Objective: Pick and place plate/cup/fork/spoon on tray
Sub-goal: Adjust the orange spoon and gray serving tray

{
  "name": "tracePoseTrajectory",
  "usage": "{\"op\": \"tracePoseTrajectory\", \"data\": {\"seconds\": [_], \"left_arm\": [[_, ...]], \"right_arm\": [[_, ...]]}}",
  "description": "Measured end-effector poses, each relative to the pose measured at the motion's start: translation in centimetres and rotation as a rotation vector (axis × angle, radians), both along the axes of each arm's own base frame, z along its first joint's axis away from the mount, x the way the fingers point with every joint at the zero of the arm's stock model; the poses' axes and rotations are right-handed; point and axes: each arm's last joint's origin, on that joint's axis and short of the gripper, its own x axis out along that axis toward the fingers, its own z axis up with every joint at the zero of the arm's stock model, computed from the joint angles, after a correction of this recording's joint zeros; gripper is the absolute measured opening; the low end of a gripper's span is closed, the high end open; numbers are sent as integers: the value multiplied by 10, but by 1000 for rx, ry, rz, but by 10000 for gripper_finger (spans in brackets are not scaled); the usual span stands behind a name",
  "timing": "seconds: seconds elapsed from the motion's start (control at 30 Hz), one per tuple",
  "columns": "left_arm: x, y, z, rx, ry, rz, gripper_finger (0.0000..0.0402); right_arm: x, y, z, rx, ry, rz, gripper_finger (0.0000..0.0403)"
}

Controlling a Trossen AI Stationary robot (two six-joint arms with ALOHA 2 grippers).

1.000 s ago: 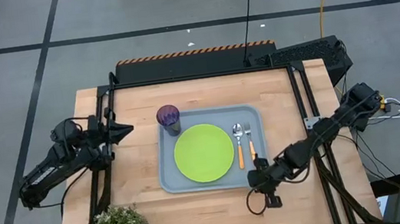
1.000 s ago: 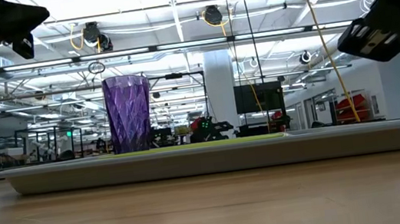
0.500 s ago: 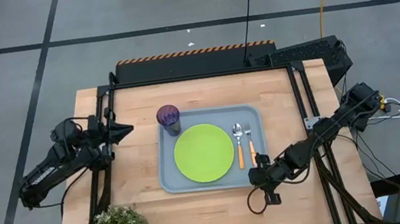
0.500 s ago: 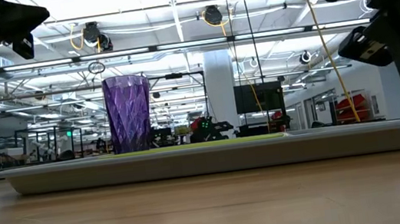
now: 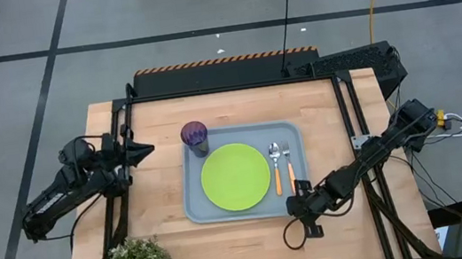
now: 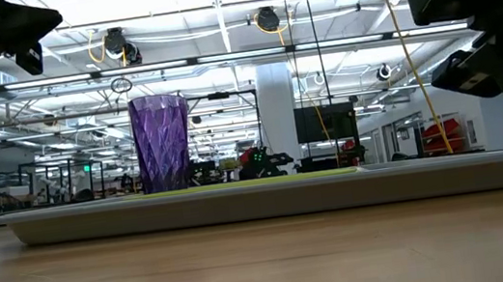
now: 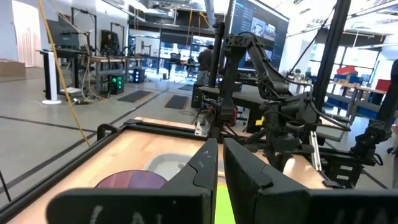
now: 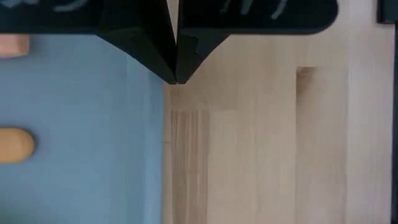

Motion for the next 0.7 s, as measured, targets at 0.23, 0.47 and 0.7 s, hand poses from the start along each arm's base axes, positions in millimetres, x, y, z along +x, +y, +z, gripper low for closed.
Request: {"op": "tracePoseTrajectory", "data": {"seconds": [0.23, 0.47, 0.7], "left_arm": [[0, 0, 0, 1, 0, 0, 31], [0, 0, -1, 0, 6, 0, 31], [0, 0, -1, 0, 6, 1, 31]], "right_arm": [[0, 0, -2, -3, 8, -1, 0], [-2, -1, -4, -19, 35, -1, 0], [-4, -2, -5, -35, 59, 0, 0]]}}
